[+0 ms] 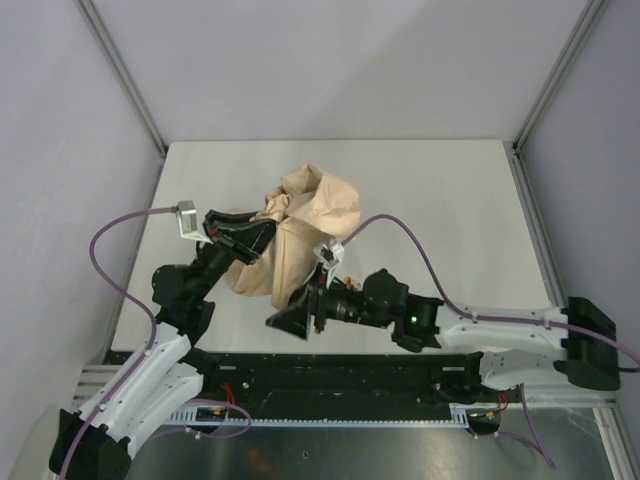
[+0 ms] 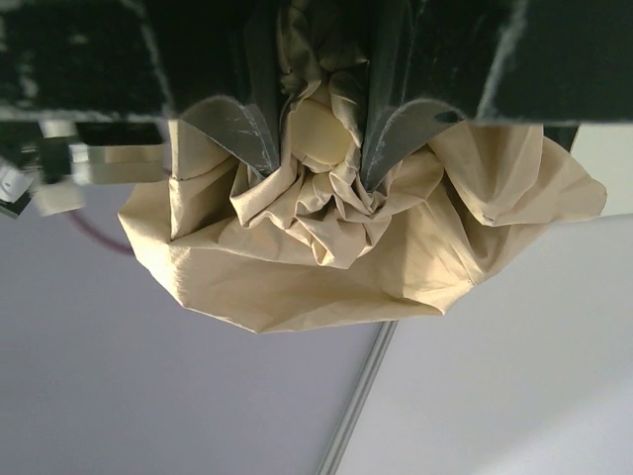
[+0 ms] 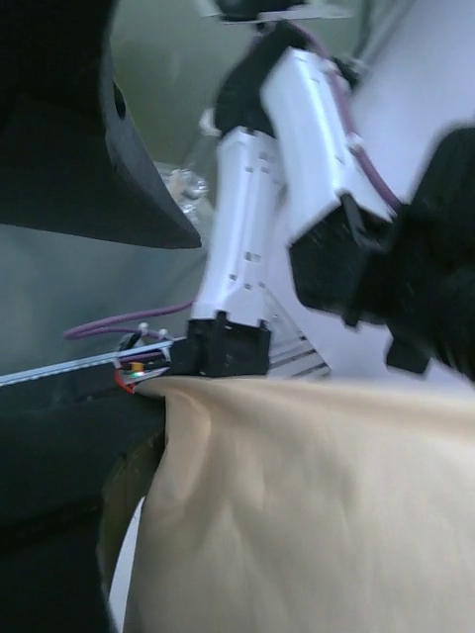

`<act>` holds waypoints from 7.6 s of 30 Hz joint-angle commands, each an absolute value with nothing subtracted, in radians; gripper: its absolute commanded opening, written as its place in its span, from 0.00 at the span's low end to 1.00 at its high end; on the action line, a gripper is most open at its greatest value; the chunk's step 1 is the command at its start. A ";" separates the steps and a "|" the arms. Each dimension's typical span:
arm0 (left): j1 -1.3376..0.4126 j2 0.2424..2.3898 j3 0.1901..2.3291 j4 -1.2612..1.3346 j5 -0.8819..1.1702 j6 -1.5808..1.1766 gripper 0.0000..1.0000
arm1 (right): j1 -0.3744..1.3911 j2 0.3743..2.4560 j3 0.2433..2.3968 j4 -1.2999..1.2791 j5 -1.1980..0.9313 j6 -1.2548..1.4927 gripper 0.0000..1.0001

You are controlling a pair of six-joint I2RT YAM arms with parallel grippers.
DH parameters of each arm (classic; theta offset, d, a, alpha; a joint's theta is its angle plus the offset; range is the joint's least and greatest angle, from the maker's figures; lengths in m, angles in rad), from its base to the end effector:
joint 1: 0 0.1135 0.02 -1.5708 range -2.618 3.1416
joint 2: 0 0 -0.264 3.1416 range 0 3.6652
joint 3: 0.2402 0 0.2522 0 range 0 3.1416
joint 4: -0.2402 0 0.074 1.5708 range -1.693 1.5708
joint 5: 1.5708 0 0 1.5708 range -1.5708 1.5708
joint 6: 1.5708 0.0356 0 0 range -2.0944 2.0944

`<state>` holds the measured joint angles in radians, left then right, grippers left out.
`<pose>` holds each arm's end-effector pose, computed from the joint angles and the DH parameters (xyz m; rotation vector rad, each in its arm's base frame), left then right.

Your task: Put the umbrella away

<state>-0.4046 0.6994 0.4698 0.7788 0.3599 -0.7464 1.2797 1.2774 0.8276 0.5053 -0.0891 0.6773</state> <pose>0.1437 -0.0752 0.3421 0.1623 1.1270 -1.2171 0.0830 0.2879 0.3198 -0.5990 1.6499 1.5813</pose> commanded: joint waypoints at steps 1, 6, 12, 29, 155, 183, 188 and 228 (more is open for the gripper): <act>-0.395 0.663 0.463 1.002 0.342 -0.706 0.00 | 1.361 1.120 0.790 0.248 -0.098 0.501 0.66; -0.392 0.664 0.445 1.056 0.339 -0.666 0.00 | 1.357 0.954 0.732 0.063 -0.069 0.511 0.73; -0.386 0.648 0.393 1.122 0.280 -0.692 0.00 | 1.254 0.790 0.711 -0.064 -0.094 0.522 0.78; -0.403 0.679 0.399 1.147 0.183 -0.750 0.00 | 1.351 1.089 0.745 0.344 -0.049 0.556 0.71; -0.443 0.790 0.409 1.357 0.390 -1.087 0.00 | 1.154 1.425 1.354 -0.161 -0.027 0.368 0.31; -0.286 0.853 0.381 1.342 0.487 -1.182 0.00 | 1.056 0.927 1.411 -0.641 0.085 0.165 0.94; -0.284 0.873 0.416 1.343 0.584 -1.221 0.00 | 0.675 1.009 1.420 -0.541 -0.352 0.131 0.96; -0.358 0.926 0.542 1.570 0.751 -1.367 0.00 | 0.995 1.425 1.437 -0.238 -0.481 0.191 0.89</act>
<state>-0.3264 0.9466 0.4664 1.2732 0.7681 -1.3373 0.9871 1.4010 1.4178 -0.3023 -0.4435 0.1623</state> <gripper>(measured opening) 0.320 0.936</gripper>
